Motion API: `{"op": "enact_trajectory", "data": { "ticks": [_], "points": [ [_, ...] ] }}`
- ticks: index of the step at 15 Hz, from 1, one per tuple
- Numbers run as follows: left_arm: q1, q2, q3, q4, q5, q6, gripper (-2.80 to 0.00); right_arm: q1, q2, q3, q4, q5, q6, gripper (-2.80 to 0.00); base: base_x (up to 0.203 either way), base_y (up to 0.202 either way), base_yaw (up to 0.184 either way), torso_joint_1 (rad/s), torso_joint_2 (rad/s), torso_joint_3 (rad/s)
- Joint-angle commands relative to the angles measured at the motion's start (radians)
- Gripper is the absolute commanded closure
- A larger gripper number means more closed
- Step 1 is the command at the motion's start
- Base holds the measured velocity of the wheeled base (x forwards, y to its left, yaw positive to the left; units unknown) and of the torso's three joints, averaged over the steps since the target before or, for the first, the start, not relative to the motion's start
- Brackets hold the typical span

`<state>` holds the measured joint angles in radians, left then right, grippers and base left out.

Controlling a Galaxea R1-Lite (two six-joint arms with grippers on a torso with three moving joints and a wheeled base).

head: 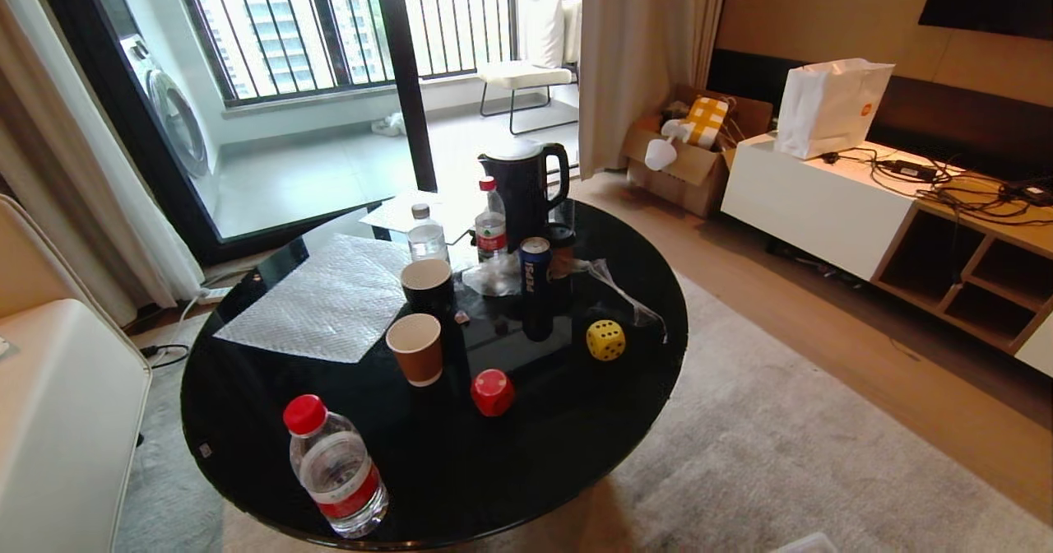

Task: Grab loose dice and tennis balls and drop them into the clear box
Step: Pick up toys out of the box

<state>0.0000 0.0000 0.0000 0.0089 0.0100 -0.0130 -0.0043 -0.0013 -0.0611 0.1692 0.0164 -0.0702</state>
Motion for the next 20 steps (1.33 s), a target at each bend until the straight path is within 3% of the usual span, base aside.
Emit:
{"op": "enact_trajectory", "data": {
  "ticks": [1, 20],
  "points": [
    [0.000, 0.000, 0.002, 0.000, 0.001, -0.001, 0.00, 0.001, 0.000, 0.000, 0.001, 0.000, -0.002, 0.00, 0.000, 0.000, 0.000, 0.002, 0.00, -0.193],
    [0.000, 0.002, 0.000, 0.000, 0.001, -0.001, 0.00, 0.001, 0.000, 0.000, 0.001, 0.000, -0.005, 0.00, 0.000, 0.000, 0.000, 0.003, 0.00, -0.174]
  ]
}}
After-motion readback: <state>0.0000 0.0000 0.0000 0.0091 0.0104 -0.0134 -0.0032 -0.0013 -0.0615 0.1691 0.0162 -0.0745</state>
